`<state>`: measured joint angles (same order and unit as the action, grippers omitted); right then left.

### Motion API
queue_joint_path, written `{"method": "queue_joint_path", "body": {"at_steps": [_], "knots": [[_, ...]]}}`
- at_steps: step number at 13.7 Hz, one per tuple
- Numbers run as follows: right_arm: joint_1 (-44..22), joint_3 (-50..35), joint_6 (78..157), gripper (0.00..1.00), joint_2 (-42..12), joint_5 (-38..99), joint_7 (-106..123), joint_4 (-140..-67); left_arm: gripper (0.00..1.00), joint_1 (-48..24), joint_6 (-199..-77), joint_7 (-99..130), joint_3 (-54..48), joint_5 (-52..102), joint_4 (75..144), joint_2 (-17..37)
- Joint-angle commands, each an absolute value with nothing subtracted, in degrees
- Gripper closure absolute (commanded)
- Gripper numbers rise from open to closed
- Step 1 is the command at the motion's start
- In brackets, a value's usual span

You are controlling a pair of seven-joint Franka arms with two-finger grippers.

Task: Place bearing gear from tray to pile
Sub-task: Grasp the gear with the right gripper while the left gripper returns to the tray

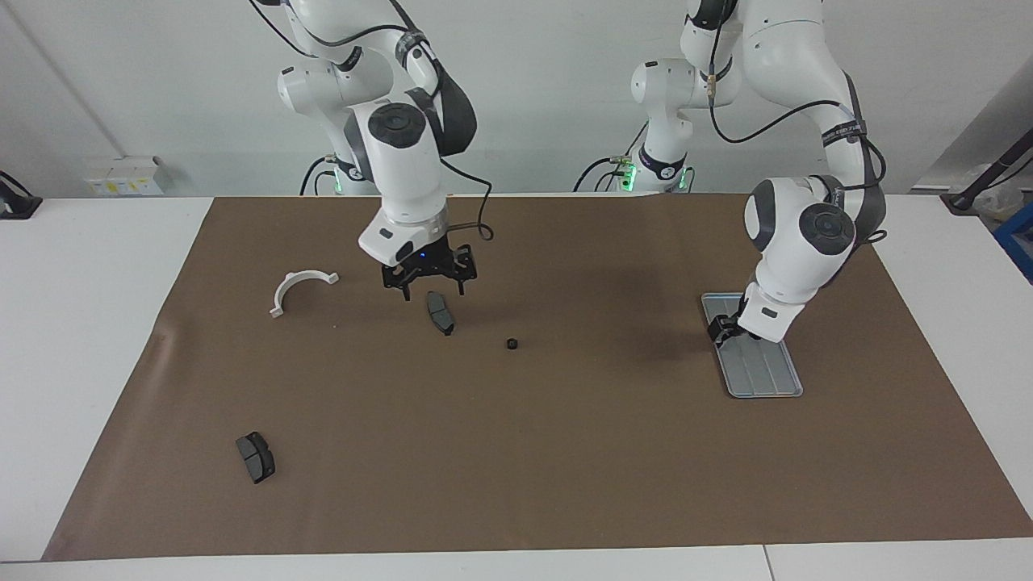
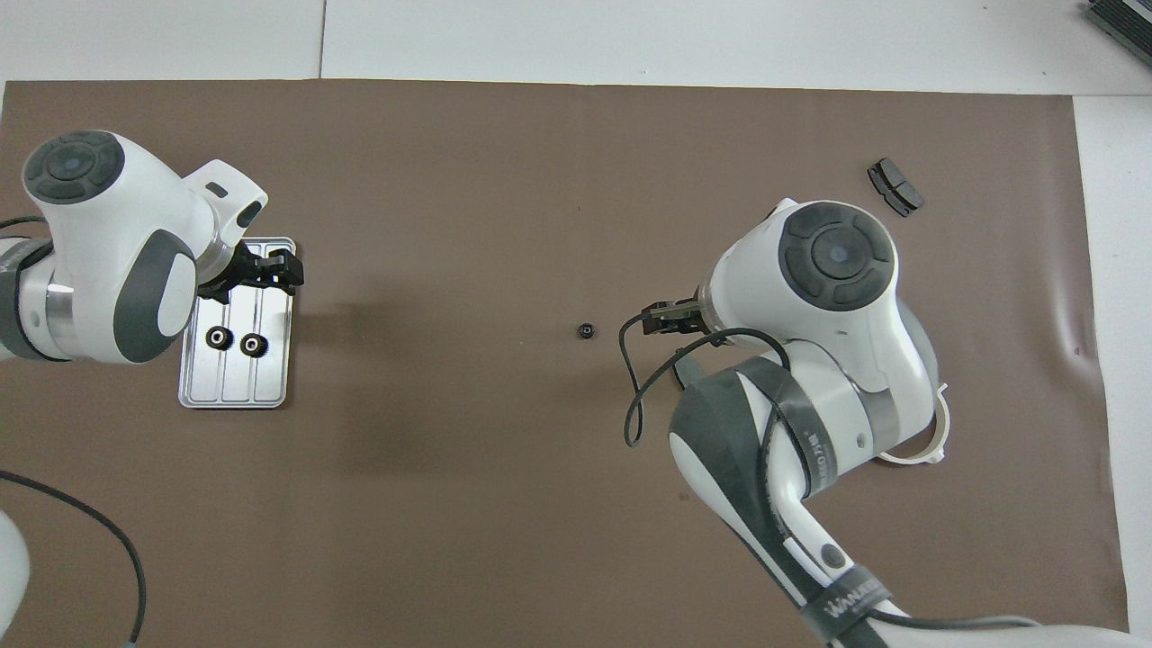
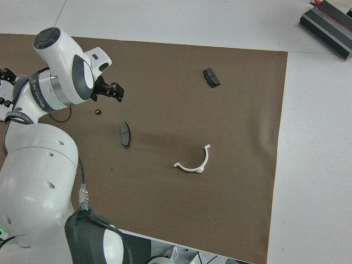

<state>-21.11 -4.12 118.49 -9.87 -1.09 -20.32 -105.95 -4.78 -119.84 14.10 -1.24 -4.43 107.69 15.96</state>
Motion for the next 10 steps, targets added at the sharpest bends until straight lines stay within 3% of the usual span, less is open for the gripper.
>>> {"method": "queue_joint_path", "body": {"at_steps": [1,5,8,10], "knots": [[-24.2,-4.0,121.8,0.0,-13.3,-1.8,-24.4,-105.7,0.15,-1.8,-126.5,14.5,-1.8,-4.9,118.2,10.6],[-27.2,-4.0,127.2,0.0,-18.1,-1.9,-28.2,-104.9,0.21,-0.4,-127.5,21.0,-1.8,-4.8,121.3,8.8],[-30.3,-4.0,129.8,0.0,-25.8,-4.4,-33.2,-99.7,0.24,-0.6,-128.5,25.2,-1.9,-4.7,122.3,8.3],[-30.4,-4.0,132.4,0.0,-27.2,-6.4,-35.2,-99.6,0.26,-0.5,-133.0,25.5,-1.9,-3.7,125.0,7.9]]}}
